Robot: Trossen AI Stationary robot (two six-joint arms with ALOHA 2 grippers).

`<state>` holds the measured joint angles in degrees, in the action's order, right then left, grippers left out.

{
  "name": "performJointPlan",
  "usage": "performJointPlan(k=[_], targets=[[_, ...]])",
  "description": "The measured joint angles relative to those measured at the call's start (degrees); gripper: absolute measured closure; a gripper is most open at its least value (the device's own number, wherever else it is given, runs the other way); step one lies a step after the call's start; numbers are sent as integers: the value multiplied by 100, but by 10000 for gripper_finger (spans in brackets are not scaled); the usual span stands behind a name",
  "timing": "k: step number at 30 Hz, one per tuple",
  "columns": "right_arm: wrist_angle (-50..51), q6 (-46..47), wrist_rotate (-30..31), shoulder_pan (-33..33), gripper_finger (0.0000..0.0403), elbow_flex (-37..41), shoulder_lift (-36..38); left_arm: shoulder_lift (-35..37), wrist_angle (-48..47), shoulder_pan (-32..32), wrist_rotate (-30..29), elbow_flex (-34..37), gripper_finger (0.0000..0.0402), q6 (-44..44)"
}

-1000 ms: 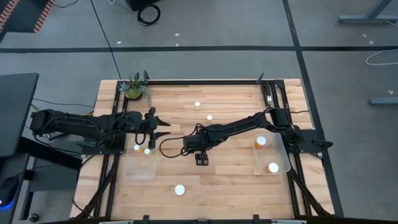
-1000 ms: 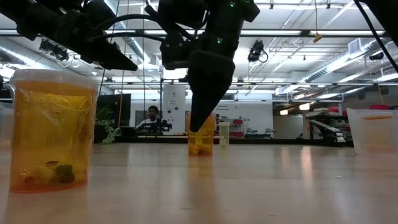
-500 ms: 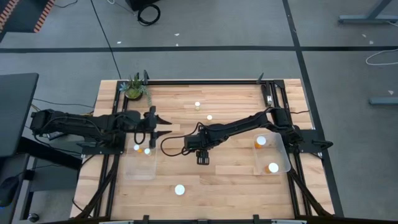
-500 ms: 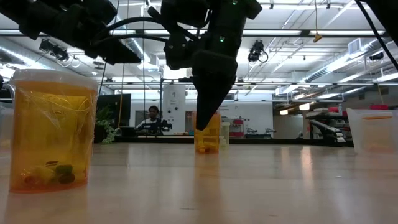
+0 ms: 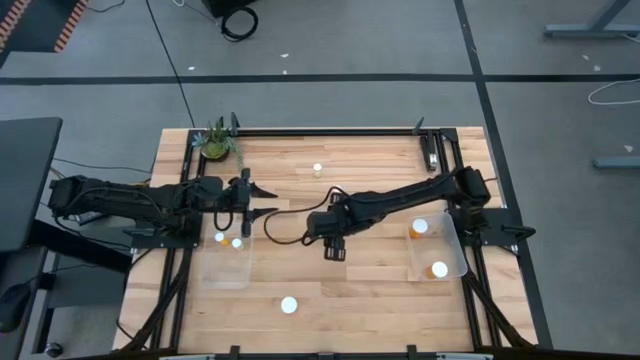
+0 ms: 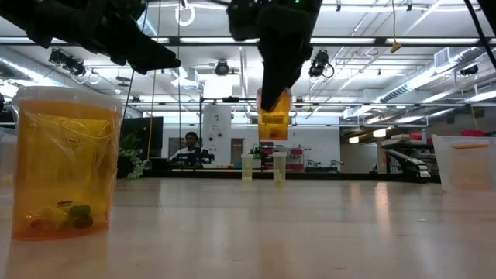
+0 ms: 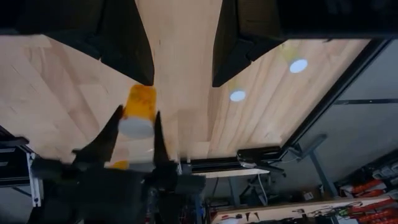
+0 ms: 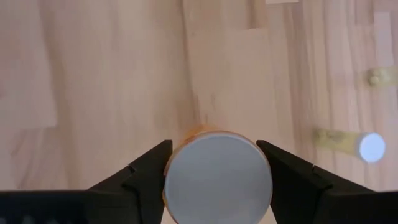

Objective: Pick and place medicine bottles into bin by pill shape (circle, oval)
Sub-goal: Put the big top yellow pill bottle into the right transparent bin

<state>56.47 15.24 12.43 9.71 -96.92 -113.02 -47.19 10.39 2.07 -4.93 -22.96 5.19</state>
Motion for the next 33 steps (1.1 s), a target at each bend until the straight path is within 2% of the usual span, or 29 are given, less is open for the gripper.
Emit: performJointPlan(k=[13, 33], targets=[[826, 414, 172, 138, 171, 2, 321, 1, 8, 0, 0, 0, 230, -2], [1110, 551, 286, 484, 172, 4, 323, -1, 5, 0, 2, 0, 230, 0]])
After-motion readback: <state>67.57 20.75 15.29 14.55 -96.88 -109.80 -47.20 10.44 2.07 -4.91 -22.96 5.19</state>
